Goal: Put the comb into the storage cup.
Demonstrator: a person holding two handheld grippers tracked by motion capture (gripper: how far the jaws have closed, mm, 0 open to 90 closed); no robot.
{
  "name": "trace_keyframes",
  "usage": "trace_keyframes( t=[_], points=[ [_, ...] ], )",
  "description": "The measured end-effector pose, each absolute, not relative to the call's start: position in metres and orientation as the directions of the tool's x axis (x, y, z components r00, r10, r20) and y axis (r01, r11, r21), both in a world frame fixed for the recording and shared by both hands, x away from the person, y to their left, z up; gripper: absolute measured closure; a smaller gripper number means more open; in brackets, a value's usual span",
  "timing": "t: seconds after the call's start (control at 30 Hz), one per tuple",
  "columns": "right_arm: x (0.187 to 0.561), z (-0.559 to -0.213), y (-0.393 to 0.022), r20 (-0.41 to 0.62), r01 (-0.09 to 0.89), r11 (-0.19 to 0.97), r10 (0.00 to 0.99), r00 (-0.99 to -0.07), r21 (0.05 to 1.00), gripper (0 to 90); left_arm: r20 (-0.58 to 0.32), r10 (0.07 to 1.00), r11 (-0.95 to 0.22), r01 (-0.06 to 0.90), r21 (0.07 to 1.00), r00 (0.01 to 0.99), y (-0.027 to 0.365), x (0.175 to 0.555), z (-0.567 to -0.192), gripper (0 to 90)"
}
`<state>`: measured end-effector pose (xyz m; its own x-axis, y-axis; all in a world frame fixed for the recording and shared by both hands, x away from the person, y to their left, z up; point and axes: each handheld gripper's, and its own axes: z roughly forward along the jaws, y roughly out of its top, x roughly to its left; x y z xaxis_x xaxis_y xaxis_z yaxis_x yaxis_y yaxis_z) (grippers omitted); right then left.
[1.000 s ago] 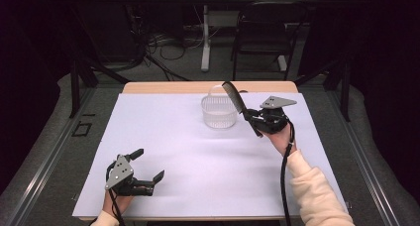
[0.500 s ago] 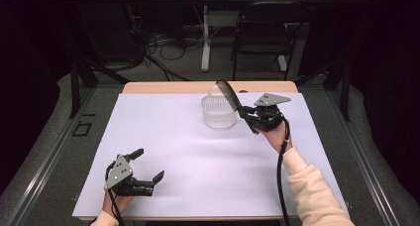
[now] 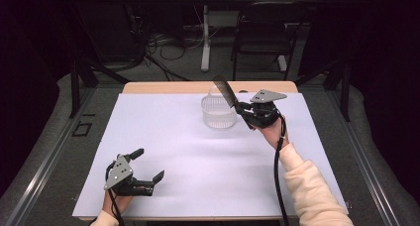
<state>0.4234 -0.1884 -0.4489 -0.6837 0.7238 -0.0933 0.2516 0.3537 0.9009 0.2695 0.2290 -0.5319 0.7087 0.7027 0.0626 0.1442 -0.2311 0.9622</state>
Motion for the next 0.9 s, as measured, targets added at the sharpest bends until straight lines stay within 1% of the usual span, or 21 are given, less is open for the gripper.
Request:
trace_keyframes(
  t=[0.9],
  points=[
    [0.439,-0.439,-0.18,-0.11,0.256,0.377,0.723,-0.682,0.89,72.6,0.062,0.703,-0.23,0.144,0.962,0.708,0.229,0.269,-0.532,0.3]
  ],
)
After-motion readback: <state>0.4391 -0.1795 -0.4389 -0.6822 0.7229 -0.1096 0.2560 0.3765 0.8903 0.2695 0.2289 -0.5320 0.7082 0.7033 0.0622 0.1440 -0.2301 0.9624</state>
